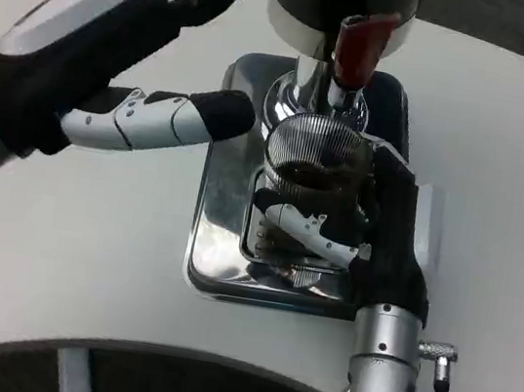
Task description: Grasp the cup under the faucet to collect the drink, then remove the cup.
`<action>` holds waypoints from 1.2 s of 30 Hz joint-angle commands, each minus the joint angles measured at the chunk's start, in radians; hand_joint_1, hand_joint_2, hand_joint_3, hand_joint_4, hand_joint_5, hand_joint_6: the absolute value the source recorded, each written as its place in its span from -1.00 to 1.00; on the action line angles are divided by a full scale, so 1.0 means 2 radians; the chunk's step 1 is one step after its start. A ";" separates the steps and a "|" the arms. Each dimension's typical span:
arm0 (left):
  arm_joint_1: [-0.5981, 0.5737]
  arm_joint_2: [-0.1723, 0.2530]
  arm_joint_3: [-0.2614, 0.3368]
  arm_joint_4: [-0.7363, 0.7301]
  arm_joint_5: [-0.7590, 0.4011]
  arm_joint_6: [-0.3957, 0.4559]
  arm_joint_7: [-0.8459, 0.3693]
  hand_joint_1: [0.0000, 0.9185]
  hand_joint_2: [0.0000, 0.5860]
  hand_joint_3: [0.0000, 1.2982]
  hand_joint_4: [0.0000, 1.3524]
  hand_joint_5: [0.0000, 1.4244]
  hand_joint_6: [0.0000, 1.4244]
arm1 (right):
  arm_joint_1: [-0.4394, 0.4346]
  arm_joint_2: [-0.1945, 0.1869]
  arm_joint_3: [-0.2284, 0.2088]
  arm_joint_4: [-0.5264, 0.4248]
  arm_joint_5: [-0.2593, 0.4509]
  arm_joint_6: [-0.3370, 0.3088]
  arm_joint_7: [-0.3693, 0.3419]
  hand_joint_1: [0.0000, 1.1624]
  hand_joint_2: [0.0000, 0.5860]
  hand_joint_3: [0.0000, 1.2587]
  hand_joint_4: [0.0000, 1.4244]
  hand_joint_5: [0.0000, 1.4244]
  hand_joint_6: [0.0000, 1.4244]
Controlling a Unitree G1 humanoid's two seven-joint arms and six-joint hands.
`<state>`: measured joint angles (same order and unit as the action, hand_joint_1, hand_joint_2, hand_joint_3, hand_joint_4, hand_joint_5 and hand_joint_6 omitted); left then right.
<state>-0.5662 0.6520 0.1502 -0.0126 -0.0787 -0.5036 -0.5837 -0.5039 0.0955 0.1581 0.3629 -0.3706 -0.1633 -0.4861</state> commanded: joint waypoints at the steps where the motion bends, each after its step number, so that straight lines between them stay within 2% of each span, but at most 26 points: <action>1: 0.016 0.004 0.010 -0.012 -0.007 0.005 0.006 -1.00 -0.48 -1.00 -1.00 -0.98 -1.00 | 0.016 0.001 0.011 -0.034 -0.005 -0.007 0.016 1.00 -0.63 0.12 0.25 0.37 0.89; 8: 0.047 0.006 0.034 -0.033 -0.008 0.013 0.014 -1.00 -0.50 -1.00 -1.00 -1.00 -1.00 | 0.048 -0.002 0.019 -0.084 -0.008 0.002 0.040 1.00 -0.63 0.15 0.26 0.39 0.93; 15: 0.102 0.013 0.062 -0.054 -0.001 0.023 0.021 -1.00 -0.51 -1.00 -1.00 -1.00 -1.00 | 0.088 -0.012 0.027 -0.142 -0.015 0.010 0.070 1.00 -0.63 0.15 0.28 0.40 0.94; 26: 0.148 0.020 0.091 -0.064 0.010 0.027 0.034 -1.00 -0.51 -1.00 -1.00 -1.00 -1.00 | 0.102 -0.011 0.027 -0.161 -0.024 0.007 0.074 1.00 -0.63 0.16 0.29 0.40 0.95; 30: 0.176 0.032 0.109 -0.076 0.047 0.044 0.048 -1.00 -0.51 -1.00 -1.00 -1.00 -1.00 | 0.118 -0.011 0.036 -0.193 -0.029 0.008 0.081 1.00 -0.63 0.16 0.29 0.40 0.95; 36: 0.233 0.061 0.115 -0.120 0.111 0.078 0.043 -1.00 -0.56 -1.00 -1.00 -1.00 -1.00 | 0.151 -0.013 0.040 -0.253 -0.020 0.020 0.112 1.00 -0.61 0.16 0.30 0.40 0.96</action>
<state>-0.1540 0.7445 0.3748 -0.2024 0.0926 -0.3702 -0.4922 -0.2353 0.0612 0.2285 -0.0646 -0.4280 -0.1189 -0.2821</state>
